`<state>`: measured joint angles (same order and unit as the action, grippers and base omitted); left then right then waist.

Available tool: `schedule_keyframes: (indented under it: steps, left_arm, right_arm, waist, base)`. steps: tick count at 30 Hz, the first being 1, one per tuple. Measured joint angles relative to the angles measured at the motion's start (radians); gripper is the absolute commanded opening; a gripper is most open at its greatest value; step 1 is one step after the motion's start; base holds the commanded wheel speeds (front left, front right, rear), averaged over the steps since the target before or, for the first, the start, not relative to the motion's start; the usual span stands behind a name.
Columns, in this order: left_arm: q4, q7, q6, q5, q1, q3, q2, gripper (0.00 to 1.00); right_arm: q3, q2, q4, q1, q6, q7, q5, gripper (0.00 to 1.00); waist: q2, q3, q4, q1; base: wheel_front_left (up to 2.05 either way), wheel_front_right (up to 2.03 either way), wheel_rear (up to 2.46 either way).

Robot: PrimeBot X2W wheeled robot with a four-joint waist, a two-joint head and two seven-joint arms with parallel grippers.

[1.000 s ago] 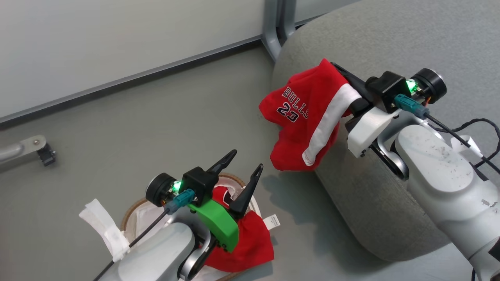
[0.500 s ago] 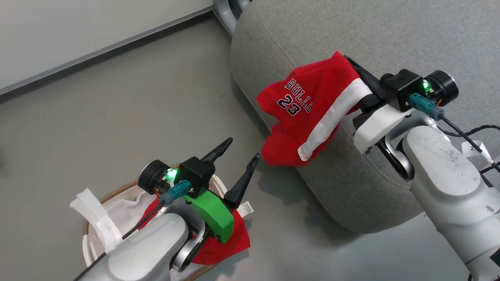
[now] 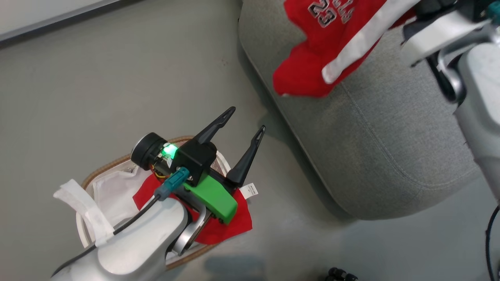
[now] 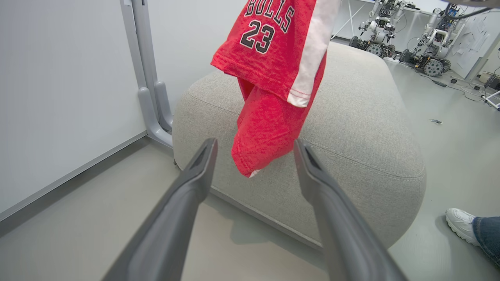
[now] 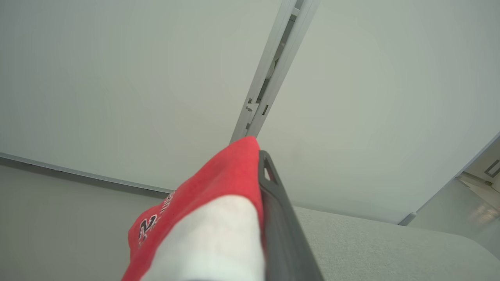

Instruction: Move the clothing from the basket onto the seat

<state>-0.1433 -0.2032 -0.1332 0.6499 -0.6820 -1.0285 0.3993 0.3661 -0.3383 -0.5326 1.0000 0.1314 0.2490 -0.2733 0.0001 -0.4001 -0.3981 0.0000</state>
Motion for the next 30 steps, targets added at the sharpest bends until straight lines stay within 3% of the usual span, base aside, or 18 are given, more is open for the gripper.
schedule_keyframes:
  steps: [9, 16, 23, 30]
  left_arm:
    - [0.111, 0.053, -0.036, -0.047, -0.058, 0.003, 0.041, 1.00]
    - [0.183, 0.081, -0.052, -0.097, -0.121, 0.002, 0.053, 1.00]
    - [0.236, 0.105, -0.057, -0.143, -0.166, -0.016, 0.051, 1.00]
    - [0.252, 0.122, -0.043, -0.169, -0.205, -0.045, 0.030, 1.00]
  right_arm:
    - [-0.119, -0.151, 0.000, 0.287, 0.000, -0.109, -0.024, 0.00]
    - [-0.225, -0.288, -0.050, 0.369, 0.000, -0.176, -0.015, 0.00]
    - [-0.290, -0.339, -0.165, 0.335, 0.000, -0.168, 0.023, 0.00]
    - [-0.338, -0.282, -0.327, 0.255, 0.000, -0.106, 0.045, 0.00]
  waist:
    - [0.0000, -0.126, 0.041, 0.0001]
    - [0.0000, -0.243, 0.087, 0.0001]
    - [0.0000, -0.347, 0.145, 0.0002]
    - [0.0000, -0.424, 0.199, 0.0002]
  base:
    - [0.00, 0.00, 0.00]
    - [0.00, 0.00, 0.00]
    - [0.00, 0.00, 0.00]
    - [0.00, 0.00, 0.00]
